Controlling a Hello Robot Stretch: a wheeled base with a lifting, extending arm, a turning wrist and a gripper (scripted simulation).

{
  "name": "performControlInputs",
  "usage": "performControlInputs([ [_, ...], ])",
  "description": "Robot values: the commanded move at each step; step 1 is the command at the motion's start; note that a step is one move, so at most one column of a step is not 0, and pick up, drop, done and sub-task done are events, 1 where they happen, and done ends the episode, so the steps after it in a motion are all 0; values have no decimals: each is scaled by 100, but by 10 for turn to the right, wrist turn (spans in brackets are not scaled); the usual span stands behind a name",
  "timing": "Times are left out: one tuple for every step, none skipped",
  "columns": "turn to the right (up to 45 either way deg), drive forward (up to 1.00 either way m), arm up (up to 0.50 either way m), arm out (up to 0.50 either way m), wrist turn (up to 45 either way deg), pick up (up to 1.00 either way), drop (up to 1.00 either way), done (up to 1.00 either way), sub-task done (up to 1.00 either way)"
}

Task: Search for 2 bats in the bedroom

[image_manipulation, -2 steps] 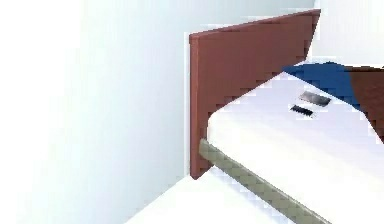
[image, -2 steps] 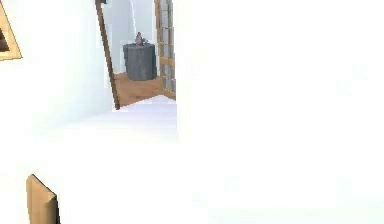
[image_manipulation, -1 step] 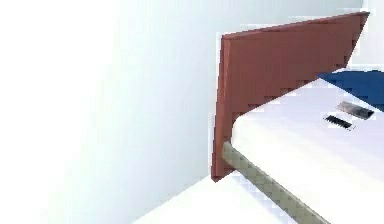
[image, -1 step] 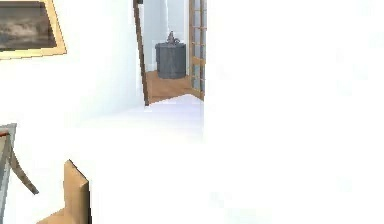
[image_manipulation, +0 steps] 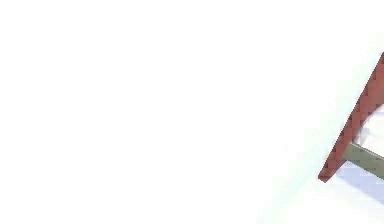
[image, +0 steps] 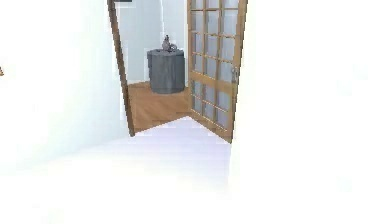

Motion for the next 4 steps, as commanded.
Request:
performControlInputs([
  [-390, 0, 0, 0, 0, 0, 0, 0, 0],
  [0, 30, 0, 0, 0, 0, 0, 0, 0],
  [-240, 0, 0, 0, 0, 0, 0, 0, 0],
  [0, 55, 0, 0, 0, 0, 0, 0, 0],
])
